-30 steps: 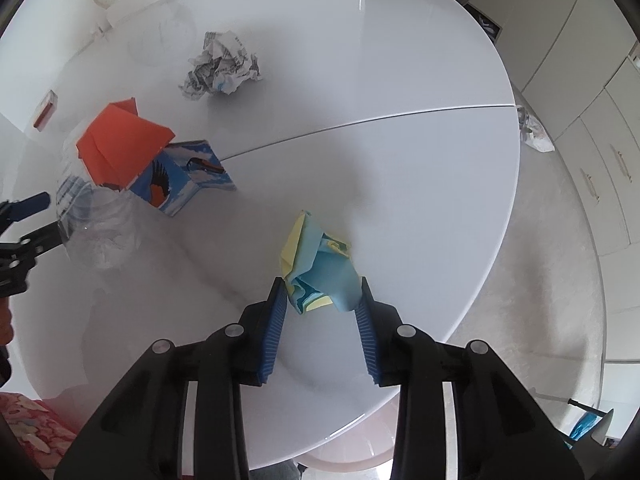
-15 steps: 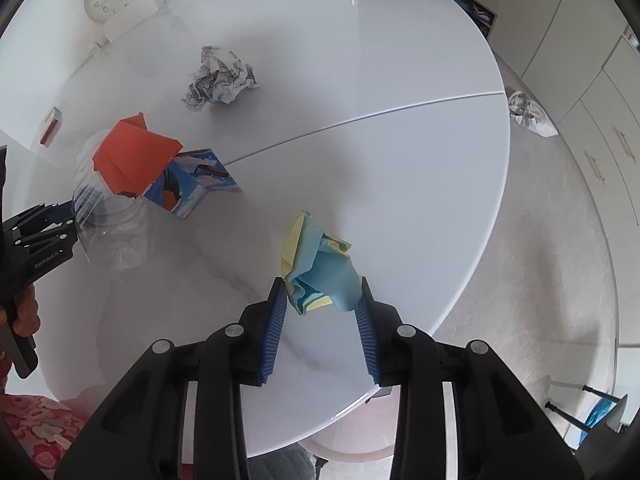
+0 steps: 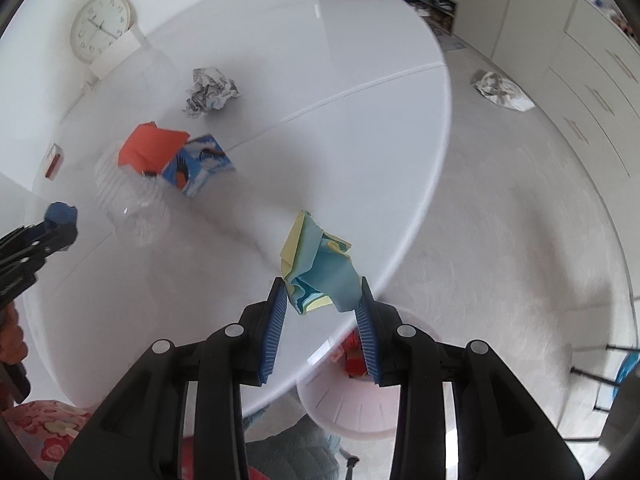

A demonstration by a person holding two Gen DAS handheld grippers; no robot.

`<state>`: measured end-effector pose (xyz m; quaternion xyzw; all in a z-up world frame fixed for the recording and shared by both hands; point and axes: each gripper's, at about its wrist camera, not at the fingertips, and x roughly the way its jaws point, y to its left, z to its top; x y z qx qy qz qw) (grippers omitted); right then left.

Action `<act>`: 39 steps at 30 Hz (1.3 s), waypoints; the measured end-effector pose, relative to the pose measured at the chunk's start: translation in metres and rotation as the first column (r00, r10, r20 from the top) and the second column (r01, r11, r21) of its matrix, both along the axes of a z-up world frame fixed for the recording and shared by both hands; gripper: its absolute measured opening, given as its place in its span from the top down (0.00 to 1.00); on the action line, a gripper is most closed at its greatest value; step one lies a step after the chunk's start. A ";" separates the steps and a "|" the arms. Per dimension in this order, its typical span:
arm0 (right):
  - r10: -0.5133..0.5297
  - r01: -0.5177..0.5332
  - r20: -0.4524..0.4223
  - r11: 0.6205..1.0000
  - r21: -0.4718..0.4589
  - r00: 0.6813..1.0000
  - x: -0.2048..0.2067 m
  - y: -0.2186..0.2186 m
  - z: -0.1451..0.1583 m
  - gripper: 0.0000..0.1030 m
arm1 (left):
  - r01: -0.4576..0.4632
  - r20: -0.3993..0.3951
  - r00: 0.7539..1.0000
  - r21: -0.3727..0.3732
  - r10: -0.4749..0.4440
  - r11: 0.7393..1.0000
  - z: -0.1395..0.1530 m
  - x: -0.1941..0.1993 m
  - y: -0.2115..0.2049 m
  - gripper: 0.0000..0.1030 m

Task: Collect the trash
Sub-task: 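Grasp the blue crumpled wrapper with the left tool while the right lifts the paper, then open the right tool over the bin while the left carries the blue wrapper there, then open the left tool over the bin to drop the blue wrapper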

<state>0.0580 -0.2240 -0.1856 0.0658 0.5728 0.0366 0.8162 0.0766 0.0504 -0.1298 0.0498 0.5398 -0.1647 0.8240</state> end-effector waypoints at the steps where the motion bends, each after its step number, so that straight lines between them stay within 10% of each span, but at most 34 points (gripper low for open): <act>1: -0.016 0.016 -0.001 1.000 0.003 1.000 -0.010 -0.005 0.000 0.66 | 0.014 -0.007 1.000 -0.011 -0.014 1.000 0.004 -0.002 -0.004 0.61; 18: -0.167 0.168 -0.068 0.986 0.016 0.984 -0.128 -0.046 -0.026 0.64 | 0.350 -0.032 0.935 -0.087 -0.354 0.933 0.029 -0.085 -0.132 0.61; 20: -0.164 0.166 -0.070 0.986 0.029 0.984 -0.131 -0.048 -0.028 0.58 | 0.365 -0.032 0.929 -0.084 -0.369 0.927 0.030 -0.090 -0.142 0.61; 22: -0.169 0.171 -0.067 0.985 0.032 0.983 -0.135 -0.051 -0.030 0.23 | 0.379 -0.033 0.924 -0.080 -0.382 0.922 0.029 -0.096 -0.151 0.61; 25: -0.186 0.186 -0.064 0.983 0.001 0.981 -0.139 -0.056 -0.028 0.06 | 0.393 -0.036 0.917 -0.077 -0.397 0.916 0.028 -0.104 -0.162 0.61; 39: -0.314 0.316 -0.078 0.949 0.008 0.946 -0.159 -0.102 -0.029 0.03 | 0.446 -0.046 0.892 -0.061 -0.449 0.893 0.022 -0.120 -0.195 0.61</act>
